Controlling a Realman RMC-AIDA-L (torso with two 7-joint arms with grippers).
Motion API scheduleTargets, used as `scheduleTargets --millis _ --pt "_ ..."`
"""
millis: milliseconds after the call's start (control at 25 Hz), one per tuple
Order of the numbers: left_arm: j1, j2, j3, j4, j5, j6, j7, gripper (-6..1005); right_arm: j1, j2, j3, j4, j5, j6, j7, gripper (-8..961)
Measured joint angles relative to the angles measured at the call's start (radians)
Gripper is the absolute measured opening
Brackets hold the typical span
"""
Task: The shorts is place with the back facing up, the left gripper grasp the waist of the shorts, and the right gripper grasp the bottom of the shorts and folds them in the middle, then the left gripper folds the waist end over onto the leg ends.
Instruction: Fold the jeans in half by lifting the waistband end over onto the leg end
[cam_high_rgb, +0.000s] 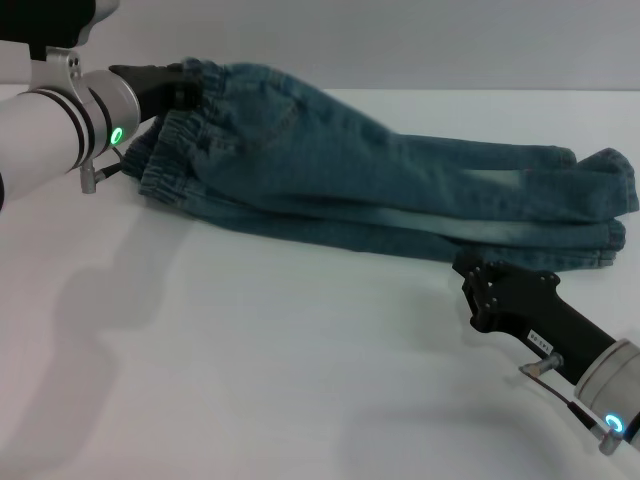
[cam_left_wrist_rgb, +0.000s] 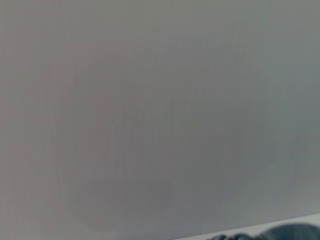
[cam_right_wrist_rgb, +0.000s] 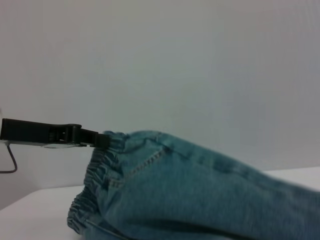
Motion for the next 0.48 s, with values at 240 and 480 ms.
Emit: scheduleTargets --millis 240,480 --pt "-0.001 0.002 -0.002 0.005 0.004 0.010 0.010 215 0.018 -0.006 0.003 -0.009 -0.041 0.000 0.060 -1" --pt "0.001 0.002 -0.018 -0.008 0.005 -0.060 0.024 528 0.022 -0.007 0.004 -0.010 -0.051 0.000 0.070 -1"
